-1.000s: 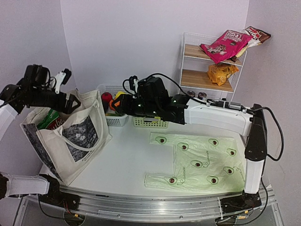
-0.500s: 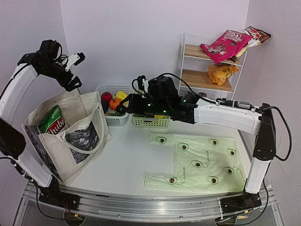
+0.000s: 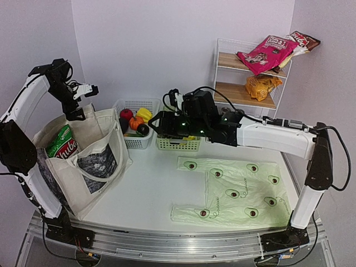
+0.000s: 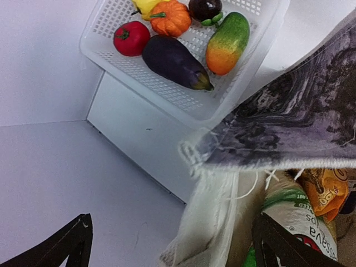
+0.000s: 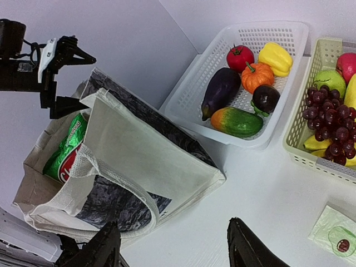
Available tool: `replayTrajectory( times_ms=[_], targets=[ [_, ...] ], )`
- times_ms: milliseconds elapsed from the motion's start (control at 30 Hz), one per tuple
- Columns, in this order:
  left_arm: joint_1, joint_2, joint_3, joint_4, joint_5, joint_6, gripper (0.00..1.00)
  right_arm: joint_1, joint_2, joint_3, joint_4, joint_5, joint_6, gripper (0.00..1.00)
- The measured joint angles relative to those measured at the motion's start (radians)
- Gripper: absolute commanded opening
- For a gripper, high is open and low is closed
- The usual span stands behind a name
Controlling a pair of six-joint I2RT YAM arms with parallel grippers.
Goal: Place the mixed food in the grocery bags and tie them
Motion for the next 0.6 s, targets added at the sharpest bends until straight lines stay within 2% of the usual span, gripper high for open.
replayTrajectory(
  times_ms=[33,100,167,233,267,300,433,600],
  targets=[
    [0.0,0.005,-0.009,0.0,0.012,0.003,0.99,0.0,-0.002,-0.002,0.0,0.0,-0.002,0.62],
    [0.0,0.017,-0.018,0.002,0.029,0.001,0.84,0.0,-0.006,-0.006,0.001,0.0,-0.005,0.62],
    [0.004,0.037,-0.021,0.001,0.041,-0.015,0.54,0.0,-0.009,-0.011,0.001,0.001,-0.005,0.62],
    [0.013,0.055,-0.02,-0.005,0.047,-0.04,0.13,-0.001,-0.011,-0.018,0.001,0.003,-0.004,0.62],
    [0.019,0.061,-0.02,-0.016,0.05,-0.053,0.04,-0.001,-0.013,-0.024,0.001,0.004,-0.003,0.62],
    [0.026,0.063,-0.02,-0.031,0.051,-0.068,0.0,-0.001,-0.016,-0.031,0.001,0.005,-0.002,0.62],
    [0.054,0.037,-0.038,-0.068,0.043,-0.135,0.0,-0.002,-0.028,-0.059,0.0,0.018,0.0,0.62],
    [0.146,-0.089,-0.159,-0.075,-0.004,-0.19,0.0,-0.002,-0.033,-0.063,0.0,0.03,0.001,0.62]
  ],
)
